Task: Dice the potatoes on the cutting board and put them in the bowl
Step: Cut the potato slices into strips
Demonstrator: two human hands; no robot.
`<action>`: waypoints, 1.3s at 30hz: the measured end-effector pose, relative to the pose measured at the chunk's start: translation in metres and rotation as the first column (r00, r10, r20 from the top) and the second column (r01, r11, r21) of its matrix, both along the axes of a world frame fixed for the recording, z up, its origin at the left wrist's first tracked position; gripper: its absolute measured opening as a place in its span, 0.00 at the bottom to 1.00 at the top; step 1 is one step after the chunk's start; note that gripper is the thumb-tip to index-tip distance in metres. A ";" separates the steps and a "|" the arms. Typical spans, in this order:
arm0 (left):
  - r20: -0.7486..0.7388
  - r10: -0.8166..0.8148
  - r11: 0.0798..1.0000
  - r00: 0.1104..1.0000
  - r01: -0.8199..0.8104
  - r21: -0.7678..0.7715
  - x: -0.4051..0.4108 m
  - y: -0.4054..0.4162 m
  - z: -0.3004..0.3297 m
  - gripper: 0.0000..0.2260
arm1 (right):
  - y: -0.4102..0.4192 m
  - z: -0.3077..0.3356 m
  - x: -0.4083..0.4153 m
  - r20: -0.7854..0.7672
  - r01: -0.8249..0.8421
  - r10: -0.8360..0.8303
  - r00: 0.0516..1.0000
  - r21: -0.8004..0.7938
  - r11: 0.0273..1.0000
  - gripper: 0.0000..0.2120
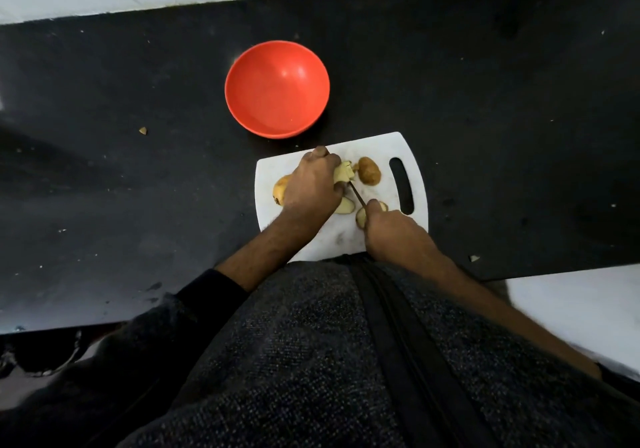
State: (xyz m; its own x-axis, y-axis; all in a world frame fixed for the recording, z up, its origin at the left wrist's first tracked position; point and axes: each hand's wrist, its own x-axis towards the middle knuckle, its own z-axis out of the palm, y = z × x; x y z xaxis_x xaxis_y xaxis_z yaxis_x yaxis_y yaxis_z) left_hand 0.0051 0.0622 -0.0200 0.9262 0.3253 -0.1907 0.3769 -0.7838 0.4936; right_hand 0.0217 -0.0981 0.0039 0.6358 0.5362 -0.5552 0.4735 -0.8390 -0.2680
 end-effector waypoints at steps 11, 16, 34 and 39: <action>-0.047 0.017 1.000 0.999 -0.016 0.012 -0.008 0.007 0.003 0.11 | 0.006 0.015 0.001 0.124 0.014 -0.027 0.992 0.104 0.994 0.13; -0.045 0.013 1.000 0.999 -0.011 0.030 -0.006 0.007 0.004 0.09 | 0.022 0.011 0.004 0.131 0.003 -0.016 0.991 0.104 0.995 0.14; -0.074 0.021 1.000 0.997 -0.020 0.011 -0.004 0.007 0.004 0.14 | 0.021 0.005 0.005 0.135 -0.027 0.016 0.991 0.075 0.997 0.12; -0.076 0.012 0.998 0.997 -0.008 0.059 -0.004 0.005 0.006 0.14 | 0.024 0.006 0.002 0.104 -0.025 0.016 0.994 0.082 0.996 0.13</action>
State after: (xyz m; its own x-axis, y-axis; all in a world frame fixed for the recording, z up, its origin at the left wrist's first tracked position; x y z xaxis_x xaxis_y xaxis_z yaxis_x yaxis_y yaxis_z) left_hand 0.0008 0.0673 -0.0138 0.9064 0.3472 -0.2407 0.4196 -0.8067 0.4162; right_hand 0.0242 -0.0743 0.0095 0.6756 0.5913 -0.4404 0.5193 -0.8057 -0.2850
